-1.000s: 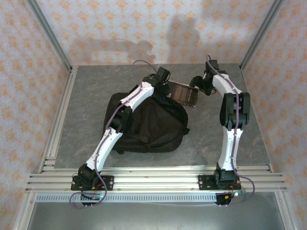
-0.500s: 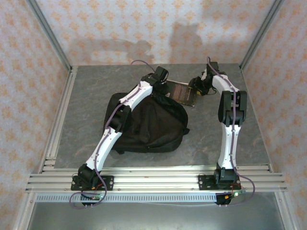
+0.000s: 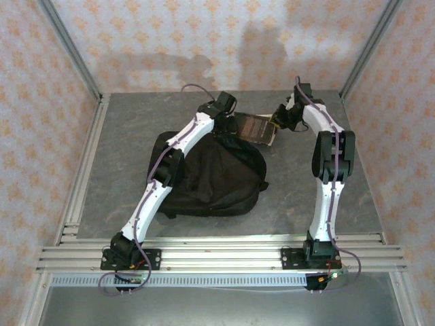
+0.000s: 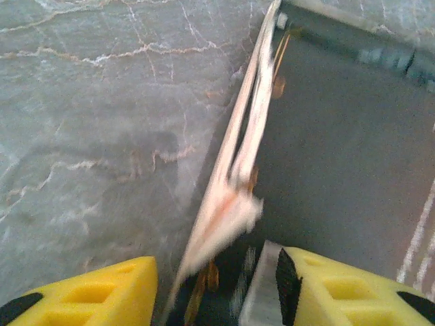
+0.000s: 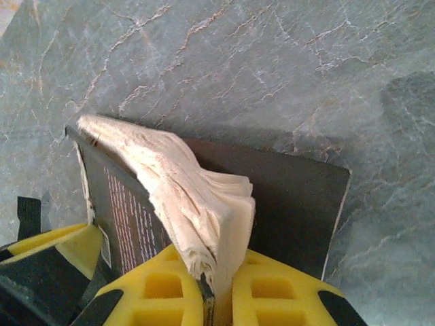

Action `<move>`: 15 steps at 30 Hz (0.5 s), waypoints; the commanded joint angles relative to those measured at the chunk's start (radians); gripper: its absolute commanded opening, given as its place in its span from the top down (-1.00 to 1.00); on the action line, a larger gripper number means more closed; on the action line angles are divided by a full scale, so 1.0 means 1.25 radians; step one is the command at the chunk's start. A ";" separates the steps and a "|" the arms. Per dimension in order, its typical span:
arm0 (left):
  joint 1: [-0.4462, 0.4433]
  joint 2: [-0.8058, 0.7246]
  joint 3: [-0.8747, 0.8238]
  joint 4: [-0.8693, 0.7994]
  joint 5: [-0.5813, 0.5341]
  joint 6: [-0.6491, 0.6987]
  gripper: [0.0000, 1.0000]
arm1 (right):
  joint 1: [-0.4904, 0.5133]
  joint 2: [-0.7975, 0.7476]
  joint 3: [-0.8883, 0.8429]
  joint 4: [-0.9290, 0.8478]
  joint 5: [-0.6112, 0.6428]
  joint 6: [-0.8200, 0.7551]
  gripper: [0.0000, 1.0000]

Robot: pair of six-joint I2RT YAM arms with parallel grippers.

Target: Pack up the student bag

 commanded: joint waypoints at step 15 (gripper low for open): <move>0.039 -0.469 -0.169 -0.118 0.098 -0.345 -0.35 | 0.009 -0.301 0.069 0.054 0.146 0.315 0.98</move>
